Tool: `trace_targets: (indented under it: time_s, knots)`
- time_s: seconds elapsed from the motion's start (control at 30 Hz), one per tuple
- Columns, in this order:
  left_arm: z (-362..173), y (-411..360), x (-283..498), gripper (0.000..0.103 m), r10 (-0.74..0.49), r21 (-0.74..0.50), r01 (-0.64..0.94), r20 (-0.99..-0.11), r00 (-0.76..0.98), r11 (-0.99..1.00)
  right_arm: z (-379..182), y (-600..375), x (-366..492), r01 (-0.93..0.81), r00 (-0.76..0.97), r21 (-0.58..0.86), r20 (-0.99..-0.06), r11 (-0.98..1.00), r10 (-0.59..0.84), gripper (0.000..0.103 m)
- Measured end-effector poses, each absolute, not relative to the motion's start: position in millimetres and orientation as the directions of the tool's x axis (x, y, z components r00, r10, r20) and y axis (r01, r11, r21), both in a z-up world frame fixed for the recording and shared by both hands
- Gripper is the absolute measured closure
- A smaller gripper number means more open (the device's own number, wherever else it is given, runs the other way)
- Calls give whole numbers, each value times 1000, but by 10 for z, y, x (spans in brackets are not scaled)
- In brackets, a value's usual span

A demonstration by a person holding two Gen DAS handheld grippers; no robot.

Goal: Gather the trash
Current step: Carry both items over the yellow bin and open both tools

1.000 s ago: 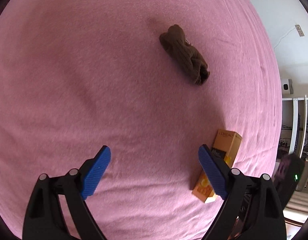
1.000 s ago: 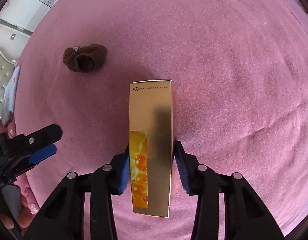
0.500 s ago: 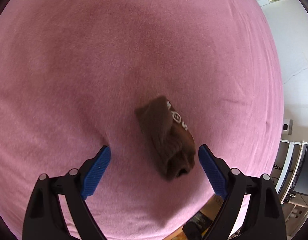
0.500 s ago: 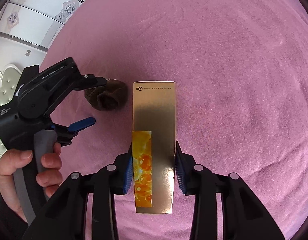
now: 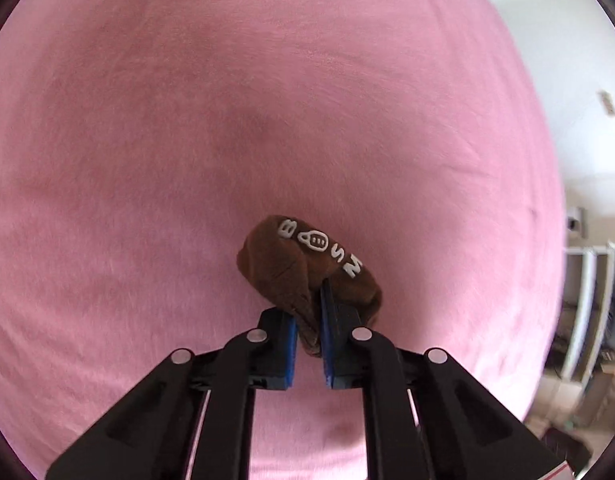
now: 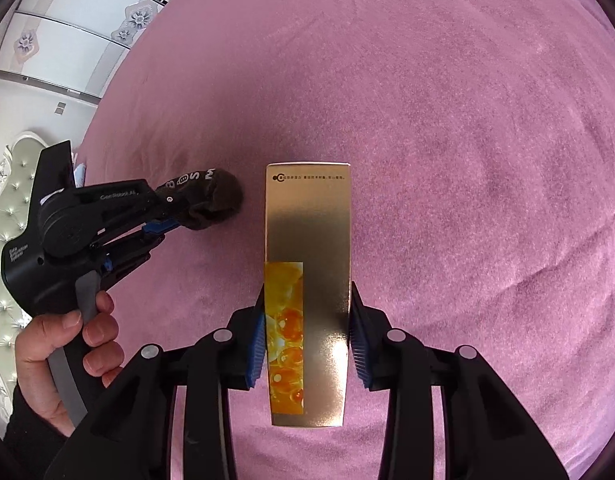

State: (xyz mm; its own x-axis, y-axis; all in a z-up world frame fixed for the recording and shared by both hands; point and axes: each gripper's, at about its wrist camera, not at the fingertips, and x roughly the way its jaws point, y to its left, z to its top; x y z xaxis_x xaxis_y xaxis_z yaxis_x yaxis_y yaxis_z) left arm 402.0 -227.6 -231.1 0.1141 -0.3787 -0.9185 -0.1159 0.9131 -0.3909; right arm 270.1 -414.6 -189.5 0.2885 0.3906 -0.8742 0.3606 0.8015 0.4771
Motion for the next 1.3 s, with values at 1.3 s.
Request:
trace_targets:
  time_s: [1.3]
  knots:
    - [-1358,-2411,101,93,-389,-438,514,-898,-206,737,-1004,-3810,-992,558,433,568,-821,605,372,68]
